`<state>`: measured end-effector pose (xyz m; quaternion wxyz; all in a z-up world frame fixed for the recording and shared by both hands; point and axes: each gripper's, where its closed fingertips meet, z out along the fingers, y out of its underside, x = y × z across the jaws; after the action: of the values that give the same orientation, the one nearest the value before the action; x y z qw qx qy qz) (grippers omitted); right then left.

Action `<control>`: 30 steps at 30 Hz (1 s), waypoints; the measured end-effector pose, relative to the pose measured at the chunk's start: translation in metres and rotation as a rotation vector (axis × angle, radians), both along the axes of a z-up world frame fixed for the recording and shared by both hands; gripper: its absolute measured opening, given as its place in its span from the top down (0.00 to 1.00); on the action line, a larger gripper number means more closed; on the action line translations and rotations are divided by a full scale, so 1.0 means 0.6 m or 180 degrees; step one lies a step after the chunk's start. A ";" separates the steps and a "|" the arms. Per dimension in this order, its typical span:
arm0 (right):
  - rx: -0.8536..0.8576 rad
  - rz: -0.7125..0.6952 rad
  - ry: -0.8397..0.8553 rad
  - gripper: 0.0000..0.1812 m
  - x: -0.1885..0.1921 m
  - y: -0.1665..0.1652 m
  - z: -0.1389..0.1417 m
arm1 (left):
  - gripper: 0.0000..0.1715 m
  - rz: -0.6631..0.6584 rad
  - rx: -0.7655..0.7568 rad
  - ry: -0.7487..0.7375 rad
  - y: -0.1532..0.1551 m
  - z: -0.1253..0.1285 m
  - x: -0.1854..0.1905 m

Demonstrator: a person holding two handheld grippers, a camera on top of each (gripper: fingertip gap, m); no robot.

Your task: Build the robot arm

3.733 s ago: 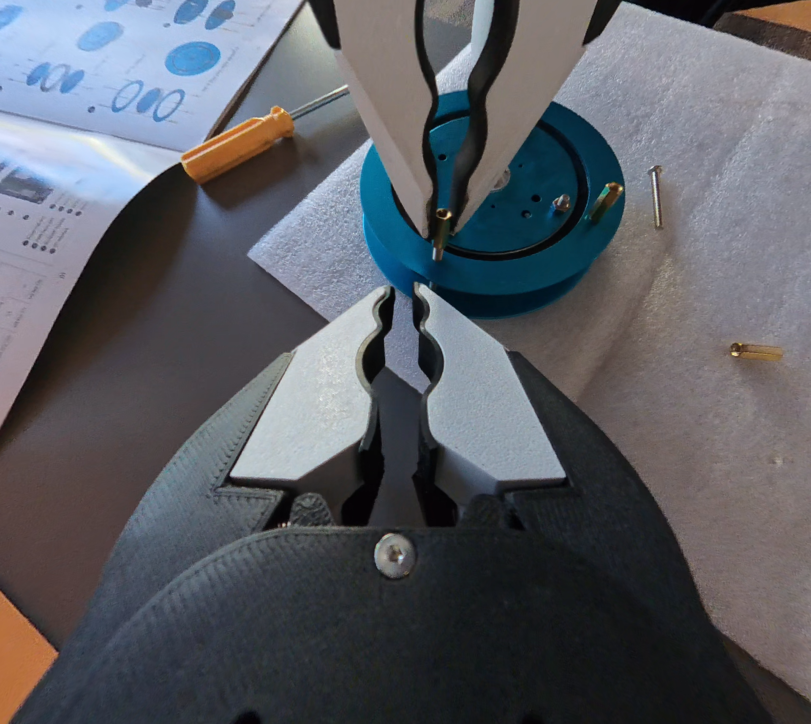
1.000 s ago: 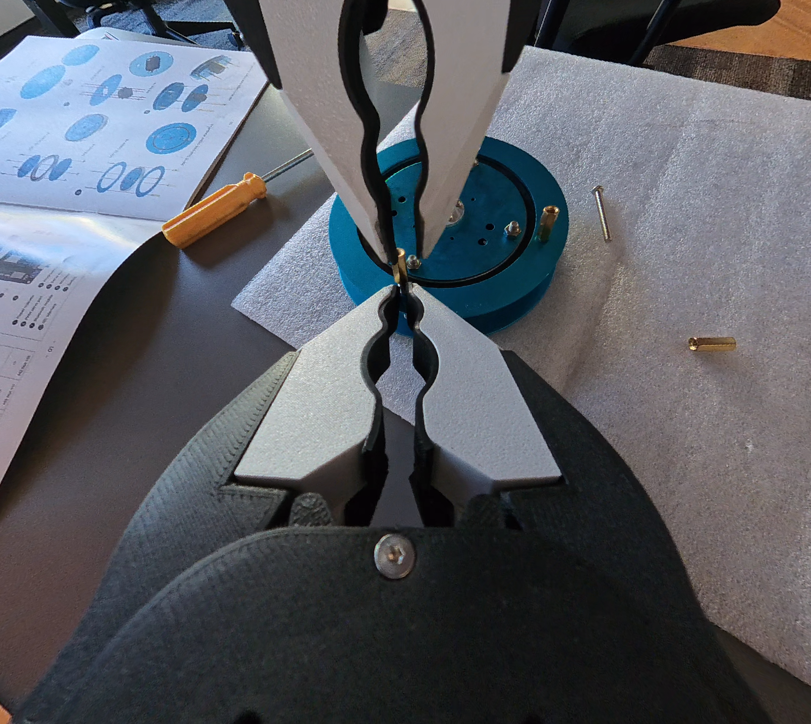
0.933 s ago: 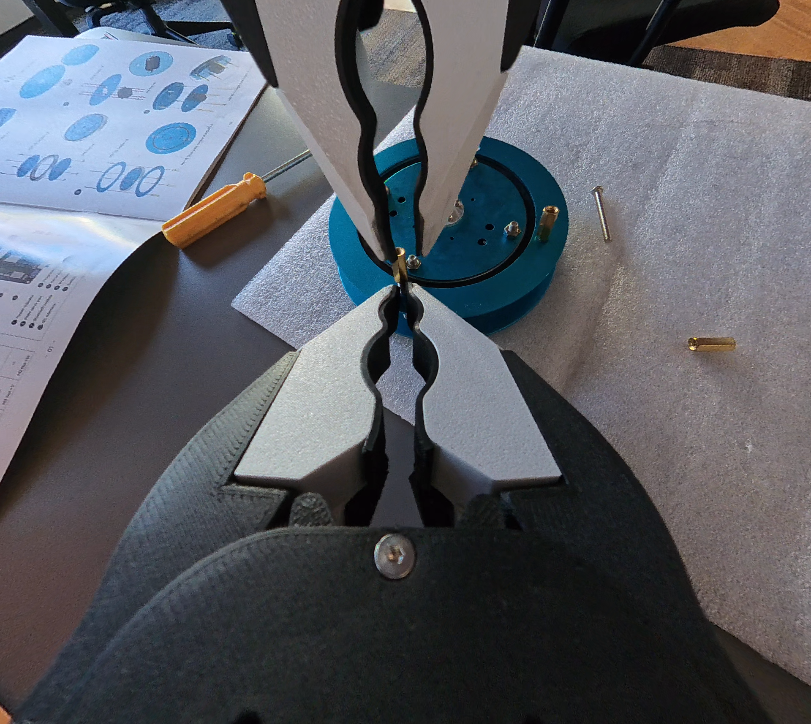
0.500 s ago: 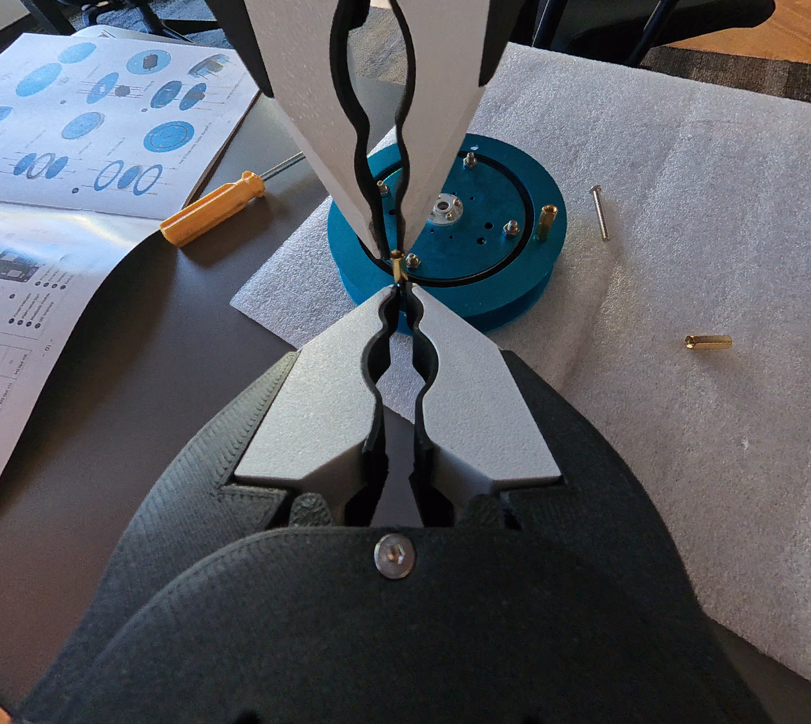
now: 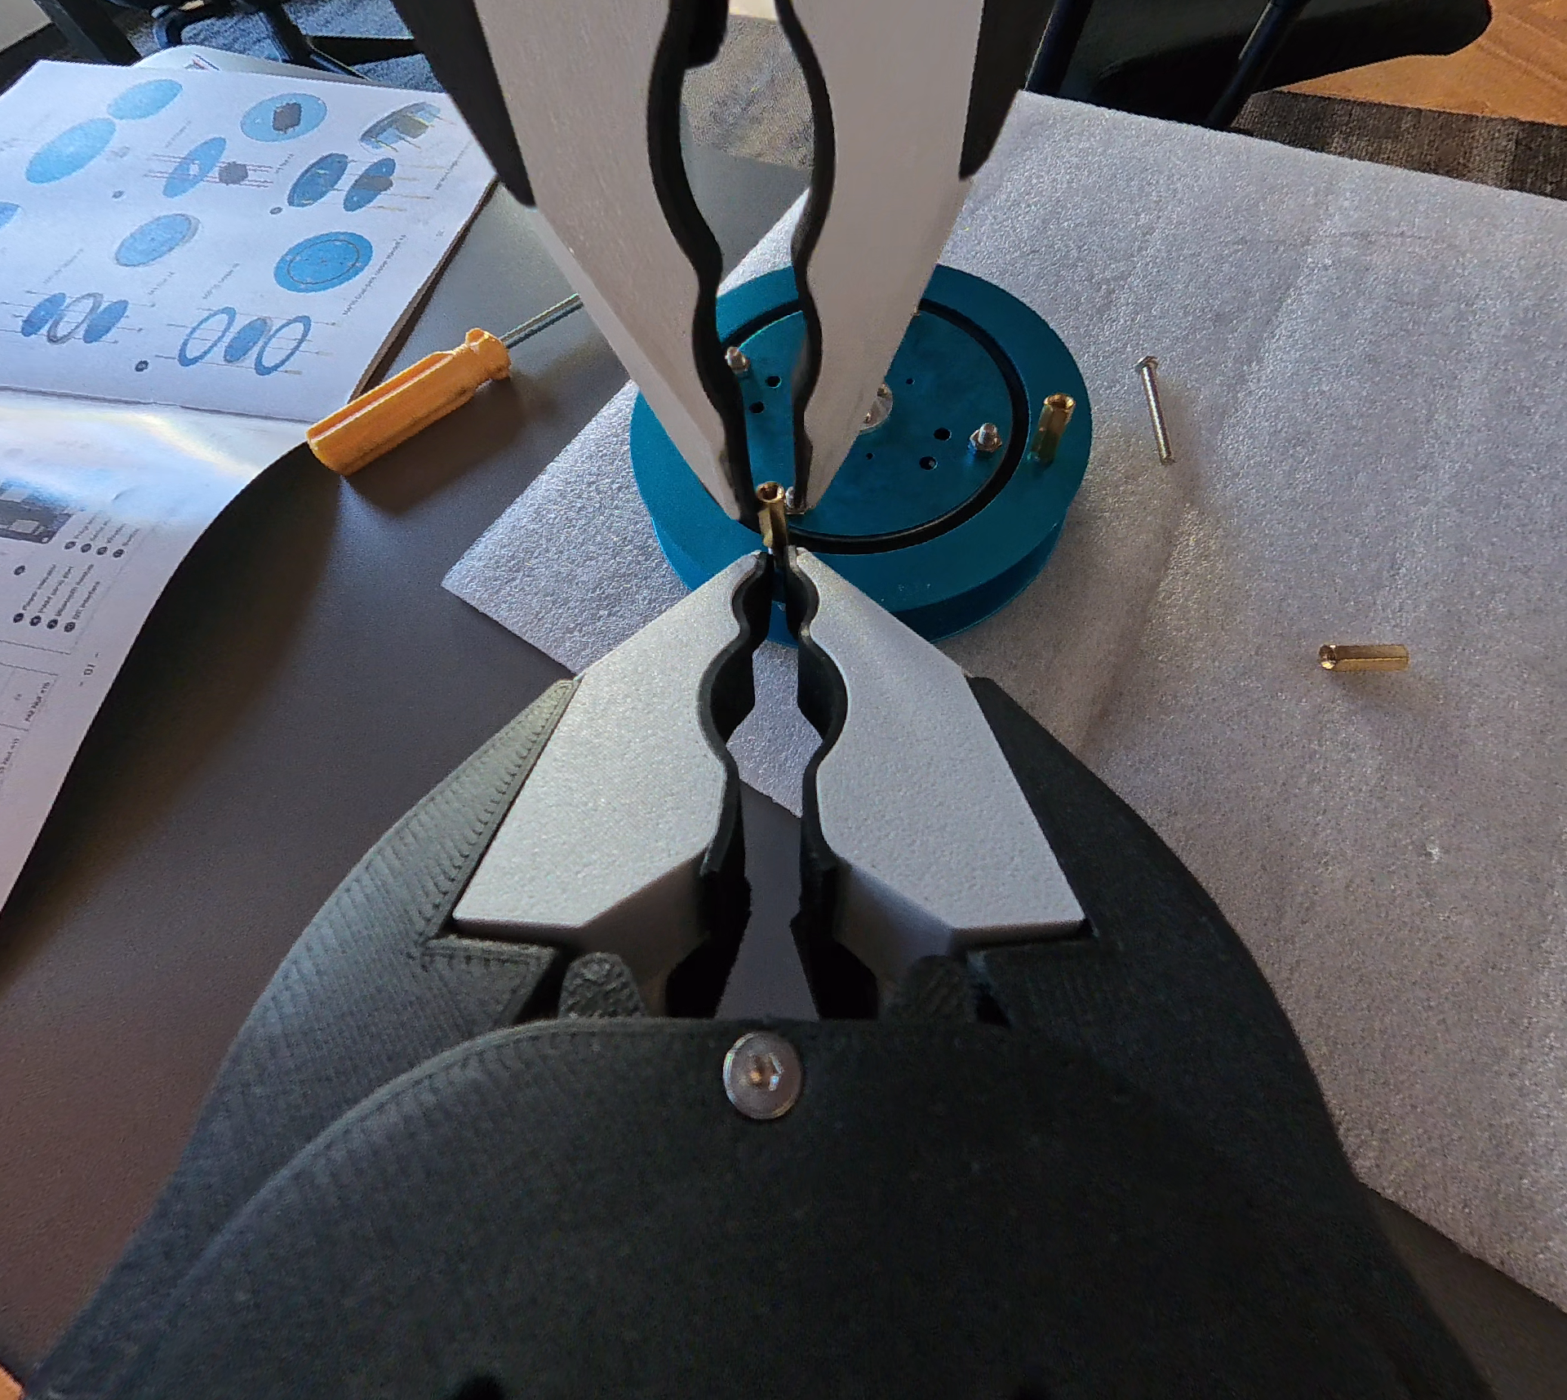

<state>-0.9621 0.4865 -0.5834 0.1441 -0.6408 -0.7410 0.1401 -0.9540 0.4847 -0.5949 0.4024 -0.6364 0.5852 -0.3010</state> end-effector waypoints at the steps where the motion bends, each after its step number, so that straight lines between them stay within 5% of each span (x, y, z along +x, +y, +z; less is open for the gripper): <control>1: 0.0011 0.0000 -0.0019 0.97 0.001 0.000 -0.002 | 1.00 -0.0001 0.0002 0.0001 0.000 0.000 0.000; 10: -0.0163 -0.0524 0.0016 0.97 -0.002 0.003 -0.005 | 1.00 0.0005 0.0009 0.0017 0.001 -0.001 -0.001; 24: -0.0397 -0.1975 0.0095 0.97 -0.002 0.008 -0.006 | 0.99 0.0045 0.0039 0.0012 0.002 -0.001 -0.001; 30: -0.0208 -0.1556 0.0499 0.88 -0.006 0.011 0.018 | 0.99 0.0050 0.0008 0.0001 0.001 0.000 -0.003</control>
<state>-0.9659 0.4933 -0.5727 0.2099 -0.7923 -0.5457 0.1743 -0.9556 0.4855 -0.5951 0.4055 -0.6405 0.5806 -0.2970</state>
